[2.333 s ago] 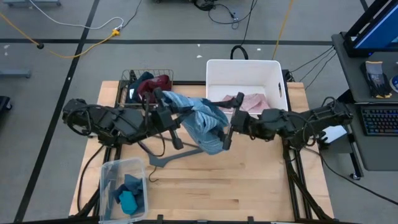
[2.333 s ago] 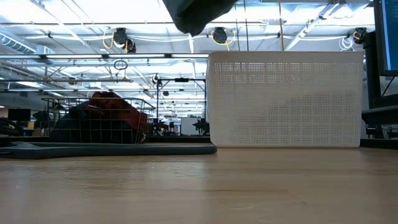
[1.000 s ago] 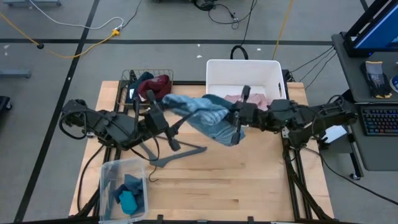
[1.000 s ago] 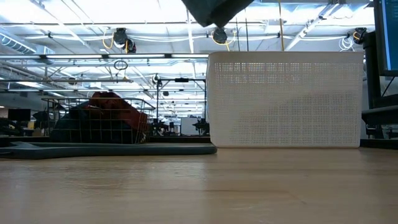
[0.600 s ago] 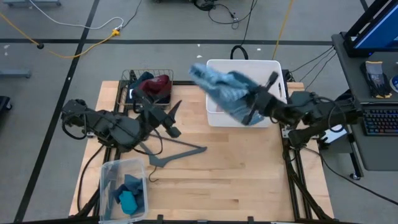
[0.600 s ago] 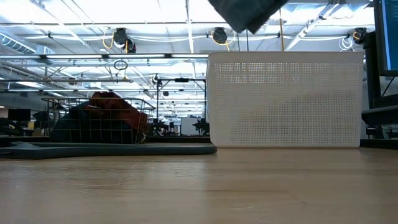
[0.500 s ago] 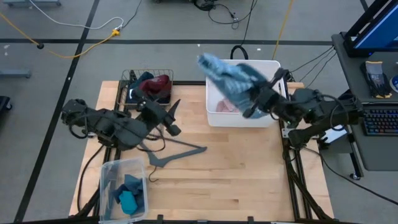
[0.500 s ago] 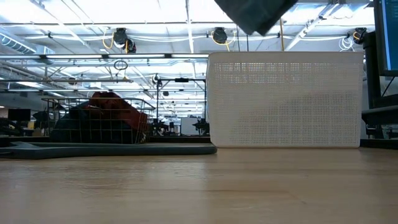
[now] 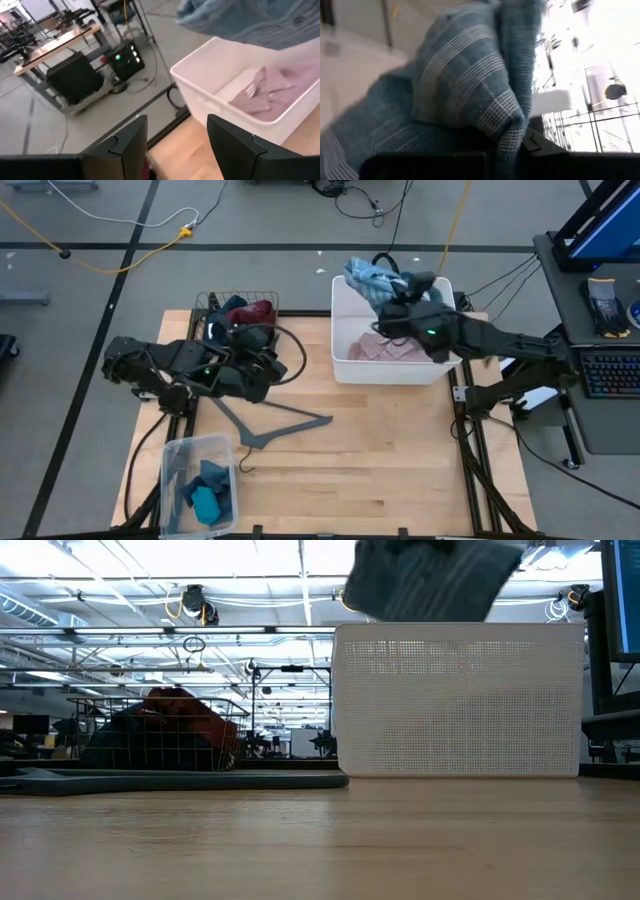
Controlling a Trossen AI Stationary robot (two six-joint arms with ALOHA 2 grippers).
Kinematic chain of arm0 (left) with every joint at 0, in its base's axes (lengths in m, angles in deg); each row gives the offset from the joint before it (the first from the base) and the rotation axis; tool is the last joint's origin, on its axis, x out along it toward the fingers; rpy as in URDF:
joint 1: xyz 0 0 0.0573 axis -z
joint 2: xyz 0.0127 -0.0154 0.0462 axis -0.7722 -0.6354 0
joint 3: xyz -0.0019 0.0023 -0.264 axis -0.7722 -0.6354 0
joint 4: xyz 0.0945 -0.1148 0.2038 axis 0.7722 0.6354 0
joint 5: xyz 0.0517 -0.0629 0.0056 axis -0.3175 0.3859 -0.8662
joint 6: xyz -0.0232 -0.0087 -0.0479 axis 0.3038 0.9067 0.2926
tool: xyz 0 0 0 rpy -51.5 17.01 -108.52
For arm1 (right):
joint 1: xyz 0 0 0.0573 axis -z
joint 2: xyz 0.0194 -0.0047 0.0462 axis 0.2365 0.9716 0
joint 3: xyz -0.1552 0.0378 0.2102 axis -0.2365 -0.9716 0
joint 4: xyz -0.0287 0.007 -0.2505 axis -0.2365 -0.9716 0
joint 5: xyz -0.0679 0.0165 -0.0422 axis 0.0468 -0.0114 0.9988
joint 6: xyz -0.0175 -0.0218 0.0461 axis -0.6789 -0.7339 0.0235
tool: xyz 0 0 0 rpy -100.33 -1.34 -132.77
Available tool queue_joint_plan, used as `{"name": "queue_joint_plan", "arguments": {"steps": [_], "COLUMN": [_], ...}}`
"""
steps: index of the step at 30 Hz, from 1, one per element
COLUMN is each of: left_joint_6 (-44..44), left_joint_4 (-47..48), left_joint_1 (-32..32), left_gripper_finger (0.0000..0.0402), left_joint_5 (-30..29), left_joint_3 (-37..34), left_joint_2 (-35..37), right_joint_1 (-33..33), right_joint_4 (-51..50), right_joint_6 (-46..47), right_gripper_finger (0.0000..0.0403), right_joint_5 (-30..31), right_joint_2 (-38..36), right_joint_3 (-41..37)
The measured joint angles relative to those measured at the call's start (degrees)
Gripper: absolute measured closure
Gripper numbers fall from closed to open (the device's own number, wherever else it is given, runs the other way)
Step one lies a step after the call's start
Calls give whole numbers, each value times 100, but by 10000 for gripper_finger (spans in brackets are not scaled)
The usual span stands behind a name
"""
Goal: Pick & Place Cloths
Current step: Put the blue shirt into the white bin
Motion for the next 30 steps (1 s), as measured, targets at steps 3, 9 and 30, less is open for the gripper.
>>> {"name": "queue_joint_plan", "arguments": {"steps": [3,9,30], "left_joint_6": [103,-66,-1999], "left_joint_4": [307,428,-1350], "left_joint_1": [-183,-659,-1816], "left_gripper_finger": [192,192,192], "left_joint_5": [132,649,2627], "left_joint_3": [0,-1,-263], "left_joint_2": [-2,-2,7], "right_joint_1": [400,916,1825], "right_joint_4": [-594,-647,-1135], "right_joint_6": [158,-50,-596], "right_gripper_finger": [391,391,391], "right_joint_5": [-19,-244,-1977], "right_joint_2": [206,372,367], "right_joint_3": [-112,-562,-895]}}
